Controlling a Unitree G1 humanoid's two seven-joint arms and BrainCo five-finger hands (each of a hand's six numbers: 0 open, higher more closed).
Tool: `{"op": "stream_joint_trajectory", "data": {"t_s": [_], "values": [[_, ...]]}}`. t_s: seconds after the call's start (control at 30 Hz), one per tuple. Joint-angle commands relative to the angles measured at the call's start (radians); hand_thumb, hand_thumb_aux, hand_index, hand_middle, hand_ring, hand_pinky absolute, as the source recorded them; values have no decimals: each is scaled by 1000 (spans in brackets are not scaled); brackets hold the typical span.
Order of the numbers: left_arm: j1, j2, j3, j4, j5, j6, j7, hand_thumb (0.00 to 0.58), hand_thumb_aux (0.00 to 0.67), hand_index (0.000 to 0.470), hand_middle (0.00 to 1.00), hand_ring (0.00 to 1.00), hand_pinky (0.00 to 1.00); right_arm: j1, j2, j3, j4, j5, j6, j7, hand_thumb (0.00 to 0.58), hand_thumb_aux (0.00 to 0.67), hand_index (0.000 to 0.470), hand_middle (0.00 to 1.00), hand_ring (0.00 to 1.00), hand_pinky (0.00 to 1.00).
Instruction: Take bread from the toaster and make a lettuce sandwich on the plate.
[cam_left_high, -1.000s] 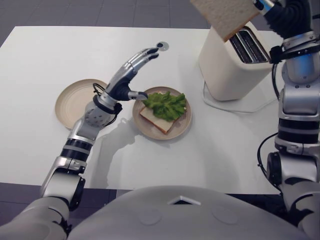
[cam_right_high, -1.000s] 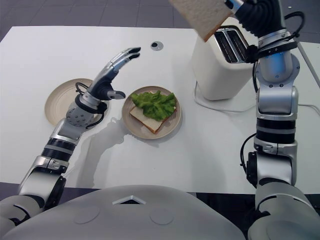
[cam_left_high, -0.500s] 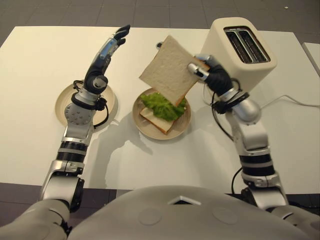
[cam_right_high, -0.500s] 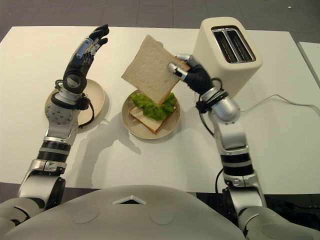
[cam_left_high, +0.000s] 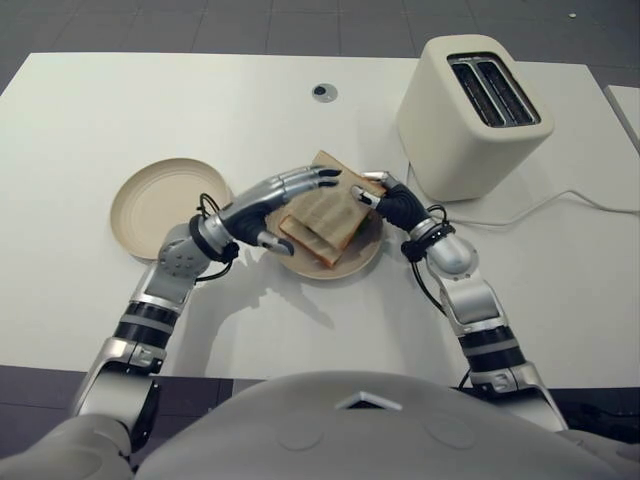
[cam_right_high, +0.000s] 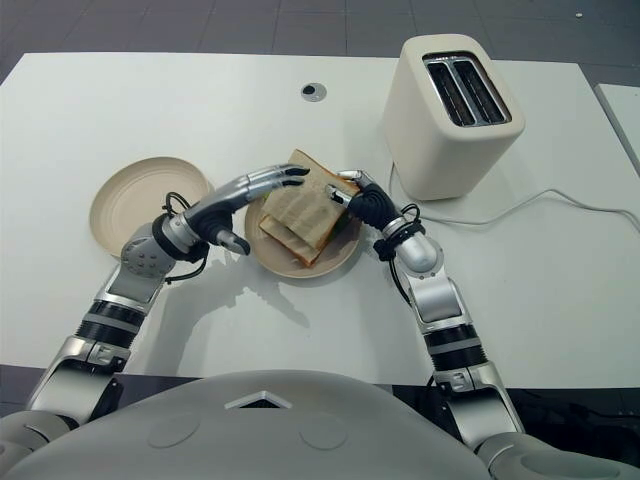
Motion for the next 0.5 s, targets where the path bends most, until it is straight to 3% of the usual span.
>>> {"op": "stream_joint_trajectory", "data": {"t_s": [0.03, 0.37, 0.4, 0.43, 0.5], "values": [[14, 26, -30, 21, 87, 2, -2, 0, 0, 0, 0, 0, 0, 14, -39, 45, 32, -81, -18, 16, 580, 670, 470, 1000, 1000, 1000], [31, 137, -158, 121, 339, 35, -25, 0, 0, 0, 0, 0, 0, -13, -51, 45, 48, -150, -45, -19, 580, 670, 470, 1000, 1000, 1000], [30, 142, -171, 129, 349, 36, -24, 0, 0, 0, 0, 0, 0, -19, -52, 37, 43, -154, -45, -28, 478, 389, 273, 969, 969, 969], [28, 146, -181, 131, 352, 39, -20, 0, 0, 0, 0, 0, 0, -26, -51, 29, 38, -158, -45, -34, 0, 0, 0, 773, 773, 773], [25, 151, -195, 130, 351, 45, -15, 0, 0, 0, 0, 0, 0, -40, -50, 7, 22, -159, -49, -51, 0, 0, 0, 129, 129, 129]]}}
